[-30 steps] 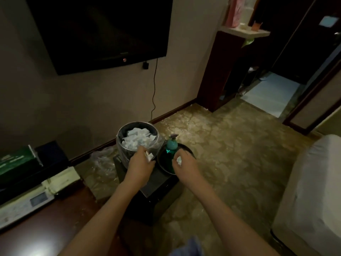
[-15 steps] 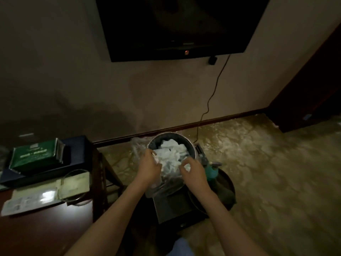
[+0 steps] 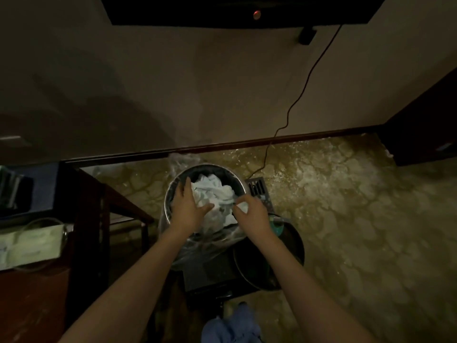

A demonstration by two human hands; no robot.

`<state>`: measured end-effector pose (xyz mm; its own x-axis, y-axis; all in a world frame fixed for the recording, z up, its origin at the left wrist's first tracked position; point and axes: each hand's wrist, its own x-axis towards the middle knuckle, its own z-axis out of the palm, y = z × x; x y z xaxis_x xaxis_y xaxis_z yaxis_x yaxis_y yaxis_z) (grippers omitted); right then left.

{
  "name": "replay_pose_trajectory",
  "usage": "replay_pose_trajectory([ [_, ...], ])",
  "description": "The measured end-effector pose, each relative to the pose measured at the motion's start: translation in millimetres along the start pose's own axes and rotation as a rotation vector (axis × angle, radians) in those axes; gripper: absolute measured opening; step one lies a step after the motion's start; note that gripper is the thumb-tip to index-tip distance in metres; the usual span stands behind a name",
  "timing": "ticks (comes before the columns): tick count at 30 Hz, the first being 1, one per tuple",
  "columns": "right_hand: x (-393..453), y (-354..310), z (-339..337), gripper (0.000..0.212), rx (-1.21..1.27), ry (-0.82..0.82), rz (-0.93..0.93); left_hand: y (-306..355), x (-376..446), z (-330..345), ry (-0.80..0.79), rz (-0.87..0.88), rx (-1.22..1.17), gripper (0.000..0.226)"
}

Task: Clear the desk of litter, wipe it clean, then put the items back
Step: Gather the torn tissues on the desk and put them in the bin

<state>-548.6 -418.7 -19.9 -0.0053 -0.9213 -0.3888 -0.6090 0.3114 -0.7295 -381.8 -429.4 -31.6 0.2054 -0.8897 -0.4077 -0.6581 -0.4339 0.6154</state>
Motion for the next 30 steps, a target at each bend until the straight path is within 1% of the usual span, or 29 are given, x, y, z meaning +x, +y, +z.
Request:
replay_pose_trajectory([
  [2, 8, -7, 4, 0.032, -0.034, -0.058, -0.02, -5, -5, -3, 0.011, 0.018, 0.041, 0.084],
  [4, 13, -17, 6, 0.057, -0.047, -0.155, -0.032, -10, -8, -11, 0.02, 0.024, 0.055, 0.075],
  [5, 14, -21, 7, 0.065, -0.069, -0.197, -0.039, -11, -10, -17, 0.028, 0.014, 0.049, 0.07],
  [7, 16, -27, 9, 0.074, -0.15, -0.232, -0.049, -16, -16, -32, 0.048, -0.001, 0.05, 0.062],
  [9, 14, -32, 12, 0.074, -0.204, -0.195, -0.054, -21, -24, -50, 0.072, 0.001, 0.06, 0.054],
  [12, 0, -42, 23, 0.063, -0.227, -0.126, -0.084, -32, -38, -79, 0.119, -0.023, 0.096, 0.049],
  [14, -13, -55, 35, 0.057, -0.249, -0.165, -0.126, -42, -54, -99, 0.151, -0.055, 0.105, 0.05],
  [19, -53, -112, 89, 0.048, -0.344, -0.293, -0.337, -85, -116, -155, 0.262, -0.024, 0.171, 0.053],
  [22, -101, -156, 141, 0.042, -0.409, -0.367, -0.504, -131, -168, -190, 0.36, -0.052, 0.189, 0.05],
  [24, -142, -179, 179, 0.039, -0.408, -0.409, -0.584, -169, -207, -212, 0.409, -0.09, 0.209, 0.049],
  [30, -279, -212, 299, 0.049, -0.509, -0.526, -0.754, -305, -338, -264, 0.549, -0.276, 0.192, 0.051],
])
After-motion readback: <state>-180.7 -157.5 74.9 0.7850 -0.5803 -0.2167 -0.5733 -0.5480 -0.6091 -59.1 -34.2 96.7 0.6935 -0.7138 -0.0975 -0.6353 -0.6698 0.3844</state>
